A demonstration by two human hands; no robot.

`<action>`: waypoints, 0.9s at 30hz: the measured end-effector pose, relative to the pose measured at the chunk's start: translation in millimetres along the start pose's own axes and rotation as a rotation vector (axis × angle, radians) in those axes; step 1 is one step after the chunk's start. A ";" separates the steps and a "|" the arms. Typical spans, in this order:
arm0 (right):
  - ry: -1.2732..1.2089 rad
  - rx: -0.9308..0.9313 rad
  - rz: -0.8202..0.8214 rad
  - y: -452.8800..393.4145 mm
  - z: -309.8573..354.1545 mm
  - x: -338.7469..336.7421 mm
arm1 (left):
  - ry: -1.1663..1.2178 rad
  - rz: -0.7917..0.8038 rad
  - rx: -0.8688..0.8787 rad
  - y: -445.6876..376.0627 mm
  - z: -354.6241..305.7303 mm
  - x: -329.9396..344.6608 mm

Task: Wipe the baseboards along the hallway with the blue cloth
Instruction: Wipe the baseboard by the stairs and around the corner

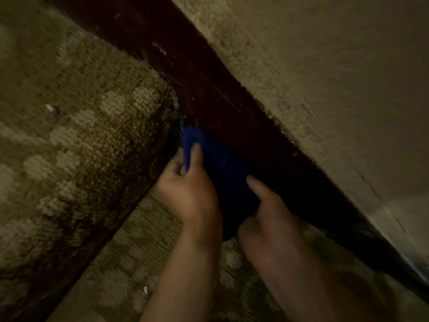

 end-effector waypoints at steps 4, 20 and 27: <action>0.040 0.048 -0.019 7.7 -3.7 2.8 | -0.091 -0.082 -0.136 -10.4 23.9 -7.1; -0.070 -0.019 -0.128 52.5 39.0 -115.0 | -0.225 0.260 -0.481 101.3 80.8 12.6; 0.148 -0.124 0.274 52.8 46.5 -11.2 | 0.165 0.158 -0.019 42.2 -66.8 27.0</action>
Point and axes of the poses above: each hand's wrist, its own y-axis away from the middle knuckle, its own x-axis out of the palm, z = x × y, the point moved 7 cm from there along -y, towards the middle knuckle, and after that the axes turned 13 degrees about y, right-handed, at the moved point
